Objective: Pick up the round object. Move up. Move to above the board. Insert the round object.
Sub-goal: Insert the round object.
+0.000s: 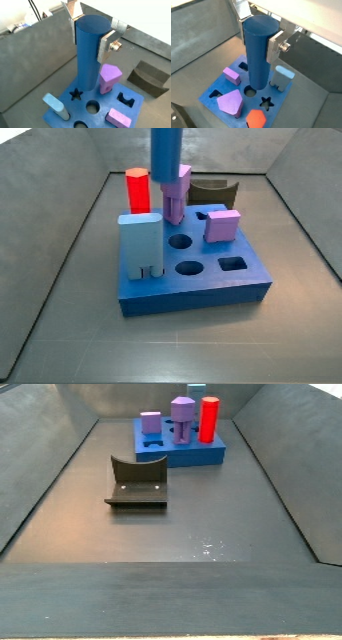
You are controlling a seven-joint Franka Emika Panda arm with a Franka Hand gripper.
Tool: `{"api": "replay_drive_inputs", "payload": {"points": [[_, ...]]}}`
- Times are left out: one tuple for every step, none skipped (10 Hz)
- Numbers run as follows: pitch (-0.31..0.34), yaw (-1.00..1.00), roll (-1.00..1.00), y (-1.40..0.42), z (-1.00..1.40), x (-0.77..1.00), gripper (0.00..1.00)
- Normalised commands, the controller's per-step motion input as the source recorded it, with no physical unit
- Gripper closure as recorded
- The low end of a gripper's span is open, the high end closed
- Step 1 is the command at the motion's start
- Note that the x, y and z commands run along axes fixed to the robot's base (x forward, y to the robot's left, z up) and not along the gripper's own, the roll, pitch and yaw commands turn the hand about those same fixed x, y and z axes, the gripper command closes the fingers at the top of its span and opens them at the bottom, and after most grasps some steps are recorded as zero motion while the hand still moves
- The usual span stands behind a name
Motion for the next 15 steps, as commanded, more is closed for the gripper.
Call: {"api": "replay_drive_inputs", "payload": {"points": [[-0.117, 0.00, 0.07, 0.00, -0.93, 0.17, 1.00], [-0.133, 0.00, 0.03, 0.00, -0.93, 0.18, 1.00], [-0.156, 0.00, 0.00, 0.00, -0.89, 0.18, 1.00], [-0.211, 0.00, -0.04, 0.04, -0.77, 0.15, 1.00], [-0.199, 0.00, 0.00, 0.03, -0.68, 0.15, 1.00], [-0.096, 0.00, 0.18, 0.00, -0.59, 0.25, 1.00], [-0.053, 0.00, 0.28, 0.00, -0.53, 0.29, 1.00], [-0.073, 0.00, 0.26, 0.00, -0.52, 0.25, 1.00], [-0.110, 0.00, 0.19, 0.00, -0.48, 0.09, 1.00], [-0.124, 0.00, 0.04, 0.00, -0.32, 0.00, 1.00], [-0.126, -0.03, 0.00, -0.01, -0.22, -0.04, 1.00], [-0.106, -0.02, 0.00, -0.03, -0.13, -0.06, 1.00], [-0.084, -0.01, 0.00, -0.05, -0.04, -0.08, 1.00], [-0.071, -0.01, 0.00, -0.08, -0.01, -0.11, 1.00], [-0.066, -0.03, 0.00, -0.13, -0.01, -0.11, 1.00]]}}
